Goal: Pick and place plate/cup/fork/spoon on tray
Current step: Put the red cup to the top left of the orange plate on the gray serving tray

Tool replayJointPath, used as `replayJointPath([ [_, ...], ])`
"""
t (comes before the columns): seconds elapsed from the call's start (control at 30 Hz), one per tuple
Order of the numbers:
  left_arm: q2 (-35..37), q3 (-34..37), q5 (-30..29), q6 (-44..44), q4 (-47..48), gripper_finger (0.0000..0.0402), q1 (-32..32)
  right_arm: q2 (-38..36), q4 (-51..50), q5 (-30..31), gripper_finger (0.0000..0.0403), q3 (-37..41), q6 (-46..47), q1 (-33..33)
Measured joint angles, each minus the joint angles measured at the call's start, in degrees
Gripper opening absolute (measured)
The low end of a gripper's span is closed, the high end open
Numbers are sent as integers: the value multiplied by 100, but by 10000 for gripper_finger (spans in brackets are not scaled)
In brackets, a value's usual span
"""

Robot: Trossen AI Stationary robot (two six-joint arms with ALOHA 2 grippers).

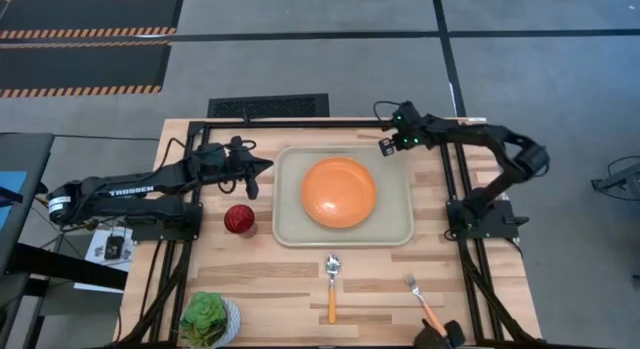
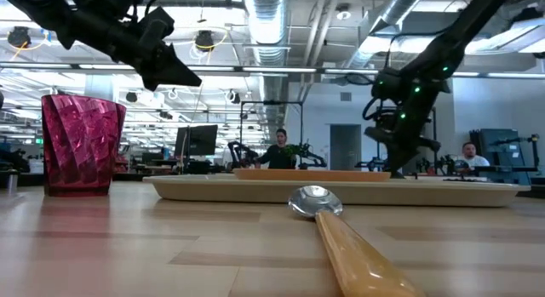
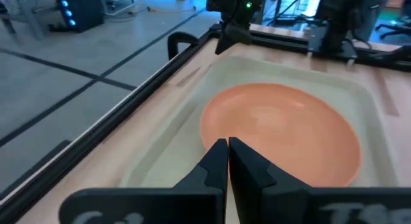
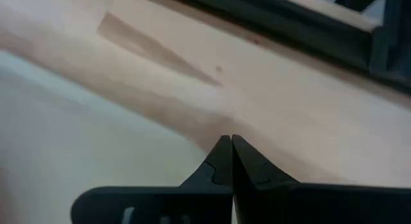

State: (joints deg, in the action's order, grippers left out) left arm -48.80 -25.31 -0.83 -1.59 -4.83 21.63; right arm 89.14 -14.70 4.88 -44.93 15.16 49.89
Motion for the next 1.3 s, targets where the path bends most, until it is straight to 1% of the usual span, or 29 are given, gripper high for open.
replayJointPath([
  [0.23,-2,5,-60,4,128,0,-2,569,175,-11,8,-535,-186,-33],
  [0.47,-2,5,-198,-12,128,0,-1,1251,83,-325,8,-1388,-111,-518],
  [0.67,-2,5,-351,-58,150,0,2,1879,-534,-327,8,-2357,226,-894],
  [0.8,-4,5,-351,-63,203,0,2,2232,-1246,16,8,-2869,243,-1049],
  [0.9,-4,5,-354,-63,243,0,2,2365,-1384,67,8,-3040,295,-1107],
  [1.0,-4,4,-355,-65,291,0,2,2381,-1428,-138,8,-3055,308,-1129],
  [1.17,-4,4,-353,-72,301,0,2,2304,-1533,-220,8,-3055,302,-1187],
  [1.3,-4,3,-353,-85,338,0,0,2229,-1552,-441,8,-3053,269,-1198],
])
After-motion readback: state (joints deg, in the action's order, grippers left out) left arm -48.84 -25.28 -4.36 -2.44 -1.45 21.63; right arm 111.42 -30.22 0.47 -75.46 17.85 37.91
